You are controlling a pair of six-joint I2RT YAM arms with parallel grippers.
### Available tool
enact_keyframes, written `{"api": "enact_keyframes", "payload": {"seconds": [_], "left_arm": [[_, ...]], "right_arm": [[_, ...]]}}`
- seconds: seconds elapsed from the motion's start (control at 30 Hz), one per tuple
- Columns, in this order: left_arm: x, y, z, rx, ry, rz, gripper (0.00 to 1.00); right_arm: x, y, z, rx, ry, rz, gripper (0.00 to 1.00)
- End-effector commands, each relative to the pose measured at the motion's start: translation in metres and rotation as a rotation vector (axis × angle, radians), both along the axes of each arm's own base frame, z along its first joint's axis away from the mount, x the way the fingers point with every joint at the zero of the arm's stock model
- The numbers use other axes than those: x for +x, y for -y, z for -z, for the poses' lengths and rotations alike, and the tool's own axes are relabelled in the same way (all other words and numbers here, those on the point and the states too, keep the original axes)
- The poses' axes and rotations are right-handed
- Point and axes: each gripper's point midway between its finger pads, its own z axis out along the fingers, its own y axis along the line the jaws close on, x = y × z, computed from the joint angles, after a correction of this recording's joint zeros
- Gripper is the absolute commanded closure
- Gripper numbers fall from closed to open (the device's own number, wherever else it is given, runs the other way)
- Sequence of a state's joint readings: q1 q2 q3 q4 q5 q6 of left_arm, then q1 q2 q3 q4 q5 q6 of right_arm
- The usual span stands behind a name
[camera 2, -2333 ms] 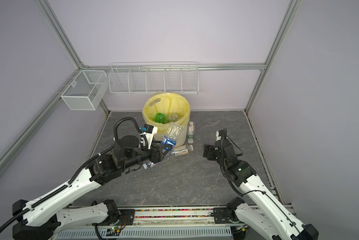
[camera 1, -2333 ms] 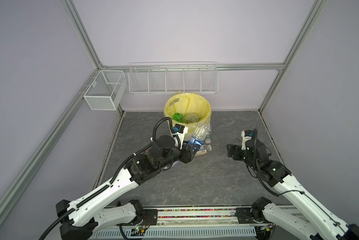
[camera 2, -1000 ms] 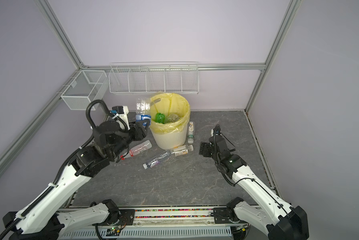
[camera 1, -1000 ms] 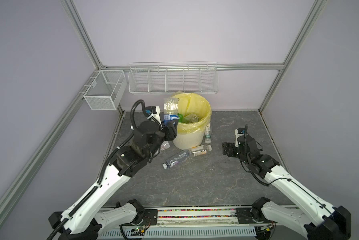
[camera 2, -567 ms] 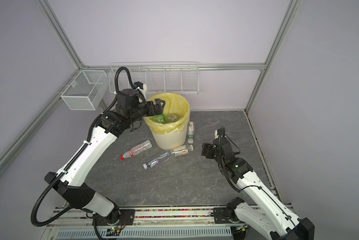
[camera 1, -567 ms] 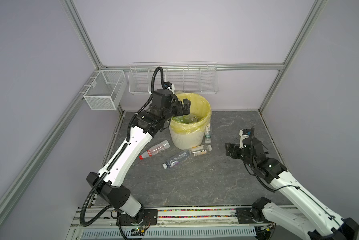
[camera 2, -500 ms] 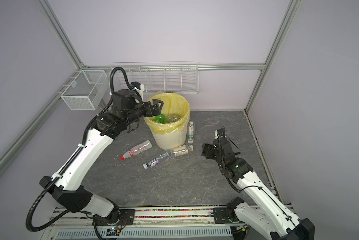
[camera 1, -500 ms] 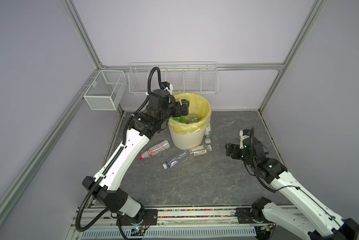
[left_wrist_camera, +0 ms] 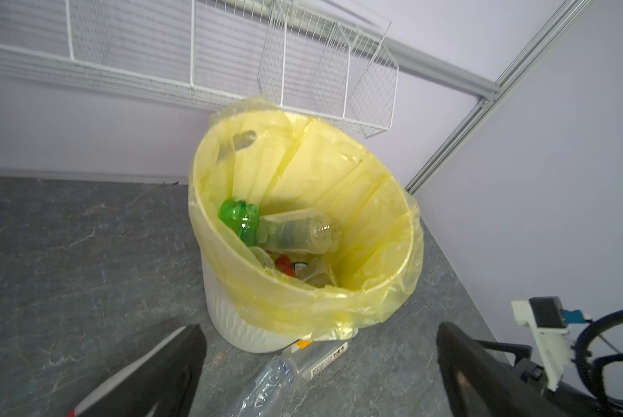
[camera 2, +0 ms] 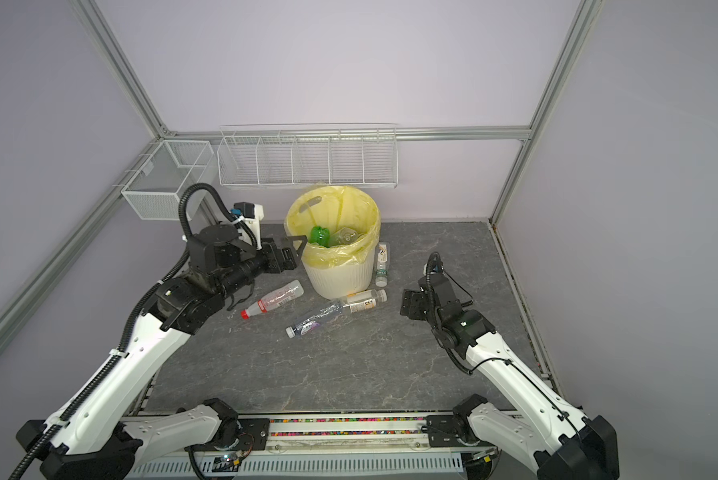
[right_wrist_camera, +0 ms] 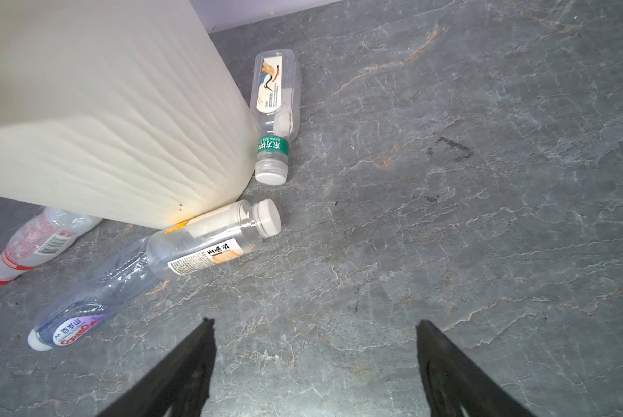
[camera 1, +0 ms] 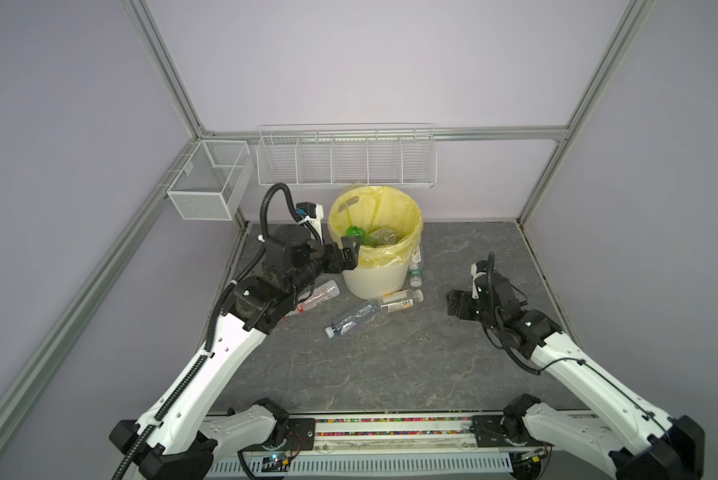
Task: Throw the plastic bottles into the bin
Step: 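Draw the left gripper back while the right gripper reaches for the bird-label bottle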
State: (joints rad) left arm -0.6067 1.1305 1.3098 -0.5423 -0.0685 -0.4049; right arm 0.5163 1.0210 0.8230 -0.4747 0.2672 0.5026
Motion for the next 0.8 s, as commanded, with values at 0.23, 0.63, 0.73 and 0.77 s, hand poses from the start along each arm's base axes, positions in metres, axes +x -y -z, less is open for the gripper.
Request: {"api": "enact_keyframes", "payload": {"seconds": [0.23, 0.63, 0.73, 0.77], "left_arm": [[-0.016, -0.015, 0.037, -0.028, -0.024, -0.031, 0.0], [-0.031, -0.023, 0.099, -0.031, -0.156, -0.059, 0.0], [-0.031, -0.023, 0.112, -0.049, -0.181, -0.068, 0.0], [-0.032, -0.023, 0.116, -0.054, -0.192, -0.073, 0.0]], "right_arm": [[0.012, -0.012, -0.006, 0.017, -0.038, -0.021, 0.12], [0.036, -0.015, -0.007, -0.033, -0.07, -0.031, 0.12], [0.045, -0.015, -0.007, -0.027, -0.07, -0.034, 0.12], [0.048, -0.016, -0.006, -0.022, -0.074, -0.036, 0.12]]}}
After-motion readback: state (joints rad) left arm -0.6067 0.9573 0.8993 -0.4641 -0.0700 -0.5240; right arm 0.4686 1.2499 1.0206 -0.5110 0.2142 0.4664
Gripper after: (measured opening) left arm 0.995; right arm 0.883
